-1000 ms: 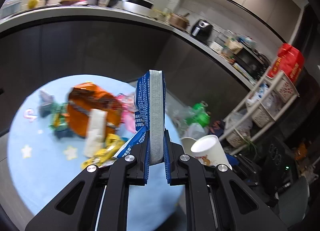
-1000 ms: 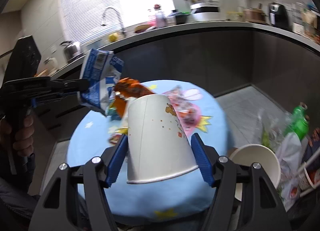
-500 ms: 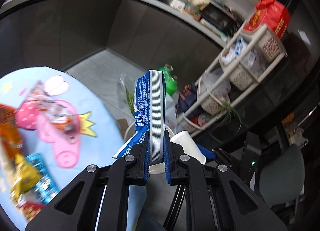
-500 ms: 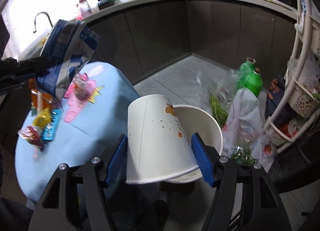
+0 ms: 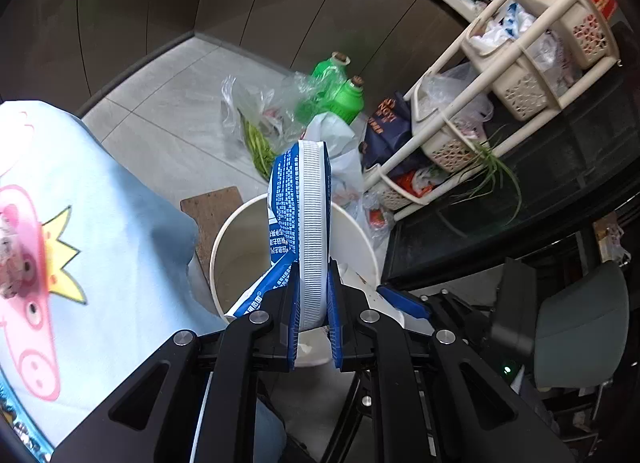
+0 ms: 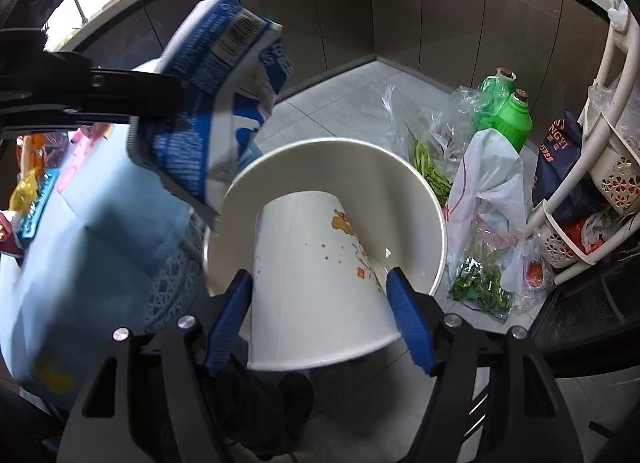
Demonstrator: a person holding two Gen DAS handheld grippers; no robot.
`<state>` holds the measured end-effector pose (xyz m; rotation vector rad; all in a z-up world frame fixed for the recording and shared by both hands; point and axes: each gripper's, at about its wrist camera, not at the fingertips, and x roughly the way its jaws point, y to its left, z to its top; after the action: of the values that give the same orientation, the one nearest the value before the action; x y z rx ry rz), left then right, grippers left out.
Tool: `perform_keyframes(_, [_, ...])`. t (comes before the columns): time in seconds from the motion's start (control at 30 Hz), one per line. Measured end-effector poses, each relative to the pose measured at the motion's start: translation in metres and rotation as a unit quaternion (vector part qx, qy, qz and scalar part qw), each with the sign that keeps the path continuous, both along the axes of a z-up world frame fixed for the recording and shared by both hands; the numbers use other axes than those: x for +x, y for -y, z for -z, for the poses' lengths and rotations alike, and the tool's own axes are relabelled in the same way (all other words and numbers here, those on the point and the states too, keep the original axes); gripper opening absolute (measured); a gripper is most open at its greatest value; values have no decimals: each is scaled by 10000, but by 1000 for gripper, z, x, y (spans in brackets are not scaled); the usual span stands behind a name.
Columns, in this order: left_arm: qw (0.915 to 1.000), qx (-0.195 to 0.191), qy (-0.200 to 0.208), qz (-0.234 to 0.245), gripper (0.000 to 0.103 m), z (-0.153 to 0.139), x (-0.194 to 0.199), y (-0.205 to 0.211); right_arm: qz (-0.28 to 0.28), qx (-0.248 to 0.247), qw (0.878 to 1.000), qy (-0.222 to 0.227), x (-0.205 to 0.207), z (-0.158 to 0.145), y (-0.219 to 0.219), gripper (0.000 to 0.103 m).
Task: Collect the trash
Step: 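Carry both items to the white bin and open both tools to drop them, then grasp the yellow wrapper with the left tool while the right tool grasps the red chip bag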
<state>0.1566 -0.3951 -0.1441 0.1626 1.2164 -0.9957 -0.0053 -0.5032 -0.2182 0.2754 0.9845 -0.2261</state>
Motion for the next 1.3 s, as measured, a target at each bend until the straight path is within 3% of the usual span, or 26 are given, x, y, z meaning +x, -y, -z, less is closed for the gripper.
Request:
perform_keyframes(0.57, [9997, 185, 128, 10, 14, 16, 1, 19, -27, 28, 10000, -21, -1, 2, 3, 76])
perform_keyframes(0.63, [9997, 193, 154, -23, 26, 15, 1, 19, -28, 24, 10000, -8, -3, 2, 4, 78])
perform_keyframes(0.87, [9991, 127, 373, -139, 51, 6, 1, 15, -34, 35, 10000, -7, -6, 2, 6, 82])
perform_keyframes(1.03, [9967, -13, 711, -378, 89, -9, -1, 6, -86, 20, 10000, 25, -7, 0, 1, 90])
perform_keyframes(1.13, [9948, -129, 845, -551, 94, -21, -2, -4, -138, -12, 9999, 102, -7, -7, -5, 98])
perform_keyframes(1.3, [9928, -249, 926, -716, 94, -42, -7, -22, -237, -126, 9994, 217, -8, -27, -17, 99])
